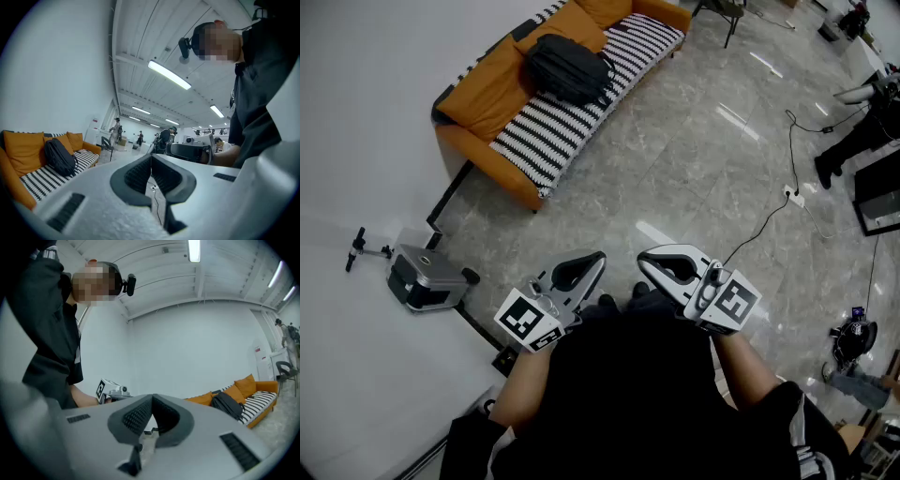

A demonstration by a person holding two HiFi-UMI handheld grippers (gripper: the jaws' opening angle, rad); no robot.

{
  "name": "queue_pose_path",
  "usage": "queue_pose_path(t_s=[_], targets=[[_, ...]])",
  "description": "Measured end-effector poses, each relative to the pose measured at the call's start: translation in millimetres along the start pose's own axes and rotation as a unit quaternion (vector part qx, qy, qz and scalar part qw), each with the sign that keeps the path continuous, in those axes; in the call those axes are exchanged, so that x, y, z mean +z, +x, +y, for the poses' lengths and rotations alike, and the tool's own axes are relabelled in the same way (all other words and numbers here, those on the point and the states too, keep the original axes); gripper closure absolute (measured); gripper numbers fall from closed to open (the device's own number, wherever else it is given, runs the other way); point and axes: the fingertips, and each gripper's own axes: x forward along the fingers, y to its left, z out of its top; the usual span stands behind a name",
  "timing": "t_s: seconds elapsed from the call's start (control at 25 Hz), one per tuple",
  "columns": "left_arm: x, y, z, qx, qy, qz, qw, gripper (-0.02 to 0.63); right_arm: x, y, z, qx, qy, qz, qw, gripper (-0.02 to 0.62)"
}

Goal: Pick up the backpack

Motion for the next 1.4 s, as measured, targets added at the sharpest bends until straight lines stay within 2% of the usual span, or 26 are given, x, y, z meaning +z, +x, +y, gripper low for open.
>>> queue_pose_path(t_s=[0.36, 0.96, 1.4], targets=[[0, 10, 3, 0.007, -0.001, 0.002, 1.0000, 0.583, 1, -7, -13, 0.000, 0.003, -0.003, 1.000, 0.569], [11, 57, -4, 0.006, 0.004, 0.003, 1.0000, 0.583, 17, -40, -47, 0.000, 0.004, -0.006, 1.000, 0.569], [12, 65, -9, 0.037, 0.005, -0.003, 0.9993, 0.583, 25, -50, -55, 0.029, -0.002, -0.013, 0.999, 0.569]])
